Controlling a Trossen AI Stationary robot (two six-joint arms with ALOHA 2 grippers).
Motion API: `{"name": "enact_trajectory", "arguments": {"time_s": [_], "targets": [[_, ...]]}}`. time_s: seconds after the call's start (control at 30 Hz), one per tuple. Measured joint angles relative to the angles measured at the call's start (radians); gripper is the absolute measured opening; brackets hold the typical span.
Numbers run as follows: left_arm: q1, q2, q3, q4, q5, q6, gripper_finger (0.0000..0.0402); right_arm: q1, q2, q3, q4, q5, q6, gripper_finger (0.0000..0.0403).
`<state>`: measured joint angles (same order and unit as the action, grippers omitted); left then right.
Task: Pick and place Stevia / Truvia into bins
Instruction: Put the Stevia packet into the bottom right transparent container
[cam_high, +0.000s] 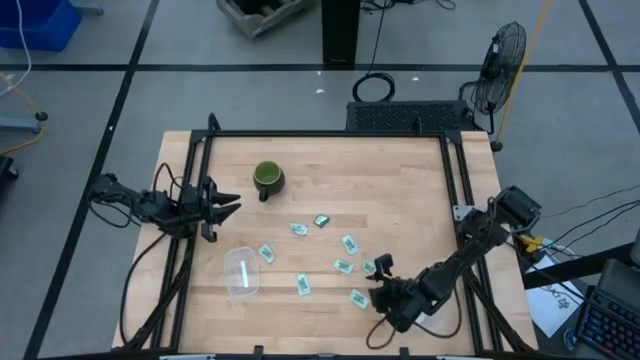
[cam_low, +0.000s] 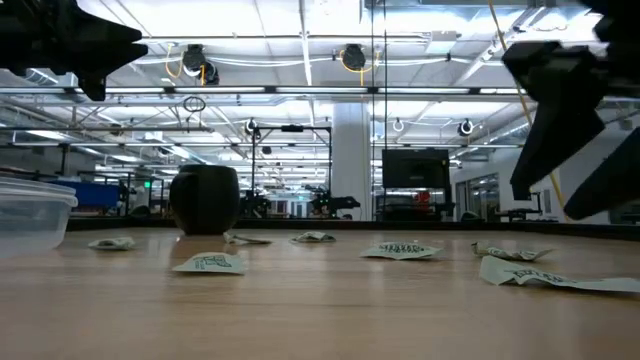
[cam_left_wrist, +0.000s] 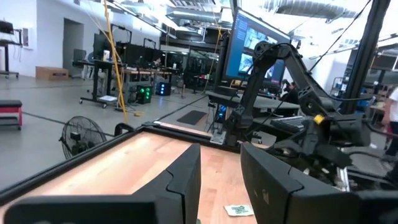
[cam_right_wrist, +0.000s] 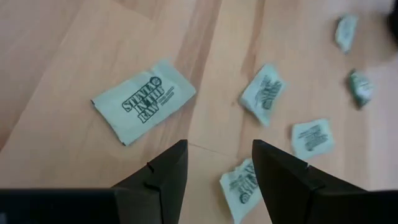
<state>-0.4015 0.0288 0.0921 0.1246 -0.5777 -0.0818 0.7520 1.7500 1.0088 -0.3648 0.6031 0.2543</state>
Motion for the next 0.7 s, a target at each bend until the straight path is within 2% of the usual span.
{"name": "enact_trajectory", "arguments": {"time_s": [0.13, 0.27, 0.43, 0.7], "targets": [[0.0, 0.0, 0.0, -0.001, 0.001, -0.002, 0.0118, -0.05, 0.0, 0.0, -0.064, -0.067, 0.017, 0.0171], [0.0, 0.0, 0.0, -0.002, 0.001, -0.002, 0.0118, -0.078, 0.0, 0.0, -0.084, -0.092, -0.033, 0.0171], [0.0, 0.0, 0.0, -0.002, 0.001, -0.002, 0.0118, -0.116, 0.0, 0.0, -0.086, -0.188, -0.057, 0.0171], [0.0, 0.0, 0.0, -0.002, 0.001, -0.002, 0.0118, -0.125, 0.019, 0.0, -0.119, -0.189, -0.068, 0.0171]]}}
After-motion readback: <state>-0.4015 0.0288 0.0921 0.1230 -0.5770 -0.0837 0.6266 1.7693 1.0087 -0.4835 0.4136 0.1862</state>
